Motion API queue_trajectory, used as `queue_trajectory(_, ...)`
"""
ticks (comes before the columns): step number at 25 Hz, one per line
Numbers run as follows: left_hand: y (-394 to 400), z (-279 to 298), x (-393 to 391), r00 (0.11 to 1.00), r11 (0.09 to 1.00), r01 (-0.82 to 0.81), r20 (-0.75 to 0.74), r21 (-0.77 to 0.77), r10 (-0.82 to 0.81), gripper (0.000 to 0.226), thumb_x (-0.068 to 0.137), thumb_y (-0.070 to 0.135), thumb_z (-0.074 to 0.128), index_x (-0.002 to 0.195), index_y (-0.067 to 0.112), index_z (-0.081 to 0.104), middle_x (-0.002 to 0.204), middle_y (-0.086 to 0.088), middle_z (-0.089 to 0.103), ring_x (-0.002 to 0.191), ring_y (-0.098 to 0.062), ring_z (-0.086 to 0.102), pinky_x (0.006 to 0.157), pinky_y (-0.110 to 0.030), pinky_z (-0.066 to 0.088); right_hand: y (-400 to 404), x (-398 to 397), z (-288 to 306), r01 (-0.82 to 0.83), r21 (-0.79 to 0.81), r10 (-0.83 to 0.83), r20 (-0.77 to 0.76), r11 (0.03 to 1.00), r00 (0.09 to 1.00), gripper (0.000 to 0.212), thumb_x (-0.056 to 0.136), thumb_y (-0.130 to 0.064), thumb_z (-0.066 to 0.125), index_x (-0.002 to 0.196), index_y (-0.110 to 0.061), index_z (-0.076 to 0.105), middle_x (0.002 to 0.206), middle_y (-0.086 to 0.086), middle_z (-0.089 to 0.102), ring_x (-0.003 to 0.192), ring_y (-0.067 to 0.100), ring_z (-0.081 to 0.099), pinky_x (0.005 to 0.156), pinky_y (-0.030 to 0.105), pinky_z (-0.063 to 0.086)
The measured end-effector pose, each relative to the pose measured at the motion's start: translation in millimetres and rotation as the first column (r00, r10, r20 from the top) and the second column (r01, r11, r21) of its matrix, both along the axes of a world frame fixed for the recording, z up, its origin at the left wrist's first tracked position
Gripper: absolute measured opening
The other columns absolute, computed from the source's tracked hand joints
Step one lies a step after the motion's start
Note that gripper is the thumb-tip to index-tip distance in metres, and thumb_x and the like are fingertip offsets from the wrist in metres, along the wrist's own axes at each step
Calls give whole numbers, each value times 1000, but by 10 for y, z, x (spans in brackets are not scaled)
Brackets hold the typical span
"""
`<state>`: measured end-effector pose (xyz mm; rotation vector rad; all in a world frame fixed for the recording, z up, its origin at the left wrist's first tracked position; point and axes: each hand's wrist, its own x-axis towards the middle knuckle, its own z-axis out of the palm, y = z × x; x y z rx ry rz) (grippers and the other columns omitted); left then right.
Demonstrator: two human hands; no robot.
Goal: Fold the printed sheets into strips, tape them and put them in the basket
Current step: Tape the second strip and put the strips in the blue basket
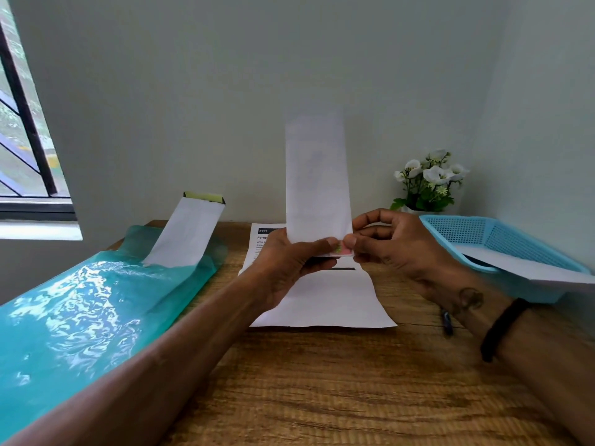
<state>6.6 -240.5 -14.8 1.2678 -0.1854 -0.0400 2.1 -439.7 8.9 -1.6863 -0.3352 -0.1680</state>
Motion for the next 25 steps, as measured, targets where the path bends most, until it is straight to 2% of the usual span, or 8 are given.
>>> queue_trajectory(6,-8,33,-16,997,996,78,2,33,-79,56,71,8,85,123,12,64,115,-16,74,99,-29,77,86,-38,65,-18,51,-8,7,99,-5,-23,995,1000,31,82,-2,81,111,-6,69,95,16,80,97,33,76,72,31,65)
queue_trajectory(8,3,32,-16,999,998,53,5,43,-53,47,76,3,84,118,12,65,110,-16,75,95,-28,78,84,-37,65,-28,58,-14,-8,120,14,-46,993,999,35,82,-2,81,114,-7,68,99,16,80,100,33,76,75,33,65)
queue_trajectory(11,18,8,-4,1000,998,12,16,59,-13,46,79,0,82,120,11,64,114,-17,74,99,-30,77,84,-37,65,-34,29,-22,-77,57,81,-70,995,994,45,78,-4,85,118,-11,66,103,13,80,97,28,78,78,37,65)
queue_trajectory(14,14,12,15,1000,999,21,14,50,-22,51,79,-5,82,124,9,63,121,-18,71,106,-34,74,89,-42,64,-39,38,-33,-57,80,62,-53,995,997,45,76,3,84,116,-7,65,101,17,79,95,32,78,75,37,65)
queue_trajectory(17,6,3,23,1000,998,28,3,58,-29,44,81,-7,80,117,13,65,117,-16,72,105,-34,74,87,-42,65,-51,55,-41,-49,88,55,-67,995,996,48,75,7,83,117,-6,64,102,19,79,94,34,78,81,44,64)
queue_trajectory(19,5,-3,26,999,997,46,-24,66,-45,41,83,-6,79,116,15,65,117,-15,72,108,-34,73,87,-41,65,-62,67,-46,-41,63,46,-75,997,996,47,77,11,81,117,-7,64,102,20,78,94,33,78,83,46,64)
queue_trajectory(22,42,32,49,1000,999,31,-5,34,-31,44,87,8,80,126,15,63,119,-12,75,111,-30,73,92,-46,63,-88,90,-75,-25,-45,23,-34,999,999,44,80,11,79,116,-9,65,99,17,79,89,29,79,77,40,65)
queue_trajectory(25,191,78,193,987,984,-155,33,-88,158,41,97,20,71,135,15,58,125,-10,73,114,-30,70,92,-48,61,-98,103,-111,-43,-227,40,-19,973,999,40,81,8,79,113,-13,66,90,9,81,82,24,79,72,35,65)
